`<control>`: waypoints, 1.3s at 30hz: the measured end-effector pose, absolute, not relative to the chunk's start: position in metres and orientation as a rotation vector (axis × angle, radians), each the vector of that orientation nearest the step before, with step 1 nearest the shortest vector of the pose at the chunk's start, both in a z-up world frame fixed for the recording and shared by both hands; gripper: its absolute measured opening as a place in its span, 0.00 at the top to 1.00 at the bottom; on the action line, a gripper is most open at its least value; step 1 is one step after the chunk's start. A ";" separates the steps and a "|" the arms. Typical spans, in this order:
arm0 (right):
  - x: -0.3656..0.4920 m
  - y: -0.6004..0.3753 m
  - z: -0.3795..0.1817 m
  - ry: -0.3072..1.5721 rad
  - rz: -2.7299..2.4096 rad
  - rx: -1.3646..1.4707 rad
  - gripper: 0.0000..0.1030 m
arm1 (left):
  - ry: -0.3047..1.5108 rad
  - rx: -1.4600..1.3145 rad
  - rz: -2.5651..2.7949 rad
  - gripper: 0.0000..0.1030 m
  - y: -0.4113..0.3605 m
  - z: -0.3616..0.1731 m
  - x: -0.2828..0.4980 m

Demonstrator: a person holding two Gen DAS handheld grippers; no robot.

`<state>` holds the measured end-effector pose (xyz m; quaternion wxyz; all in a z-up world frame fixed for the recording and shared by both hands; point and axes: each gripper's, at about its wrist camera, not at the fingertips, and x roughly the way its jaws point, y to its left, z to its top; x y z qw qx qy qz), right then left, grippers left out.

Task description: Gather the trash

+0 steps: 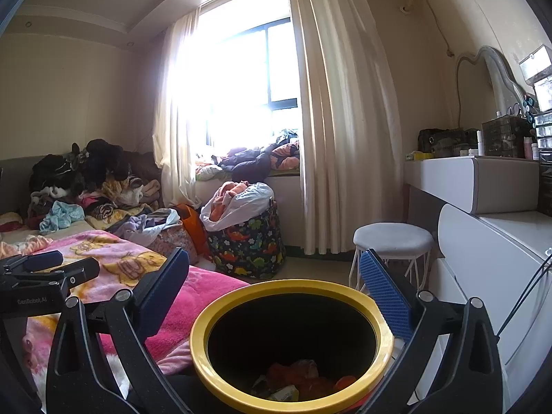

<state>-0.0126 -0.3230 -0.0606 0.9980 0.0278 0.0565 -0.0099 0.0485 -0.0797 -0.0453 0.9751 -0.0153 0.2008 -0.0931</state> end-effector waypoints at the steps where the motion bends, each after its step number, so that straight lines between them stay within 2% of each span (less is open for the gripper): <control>1: -0.012 -0.323 -0.061 0.113 -0.020 0.056 0.06 | 0.405 -0.032 -0.189 0.11 -0.080 -0.045 0.049; 39: -0.012 -0.322 -0.064 0.110 -0.021 0.055 0.06 | 0.402 -0.038 -0.192 0.11 -0.079 -0.045 0.049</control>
